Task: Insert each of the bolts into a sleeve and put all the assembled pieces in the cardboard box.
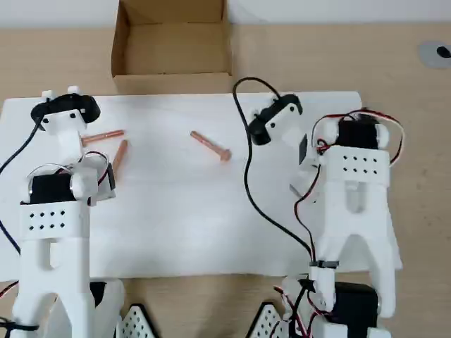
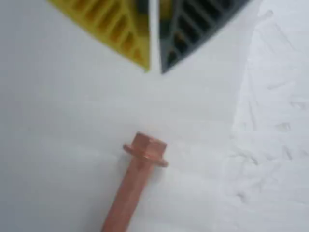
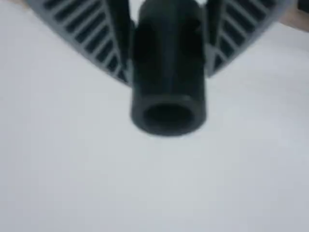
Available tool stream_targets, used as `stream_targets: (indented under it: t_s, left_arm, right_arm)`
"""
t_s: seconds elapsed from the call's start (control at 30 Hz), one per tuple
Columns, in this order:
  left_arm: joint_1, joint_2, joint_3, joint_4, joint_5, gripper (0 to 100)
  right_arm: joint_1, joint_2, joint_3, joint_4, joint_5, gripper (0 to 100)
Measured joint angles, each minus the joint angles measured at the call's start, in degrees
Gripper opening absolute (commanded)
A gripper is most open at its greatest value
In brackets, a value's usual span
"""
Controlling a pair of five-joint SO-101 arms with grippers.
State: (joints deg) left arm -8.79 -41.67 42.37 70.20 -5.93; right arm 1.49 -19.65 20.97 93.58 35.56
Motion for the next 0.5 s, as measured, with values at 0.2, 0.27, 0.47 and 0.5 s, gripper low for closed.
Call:
stream_targets:
  t_s: [0.2,0.27,0.47,0.5]
  left_arm:
    - [0.0,0.0,0.0,0.3,-0.1,2]
    - [0.0,0.0,0.0,0.3,-0.8,2]
    - [0.0,-0.1,0.0,0.3,-1.4,2]
    - [0.0,-0.1,0.0,0.3,-1.5,2]
  right_arm:
    - [0.1,0.0,4.6,-3.3,1.6,10.8]
    - [0.1,0.0,5.7,-4.1,2.0,10.8]
    - [0.1,0.0,6.7,-4.8,2.0,10.7]
    - [0.1,0.0,6.7,-4.8,2.5,10.7]
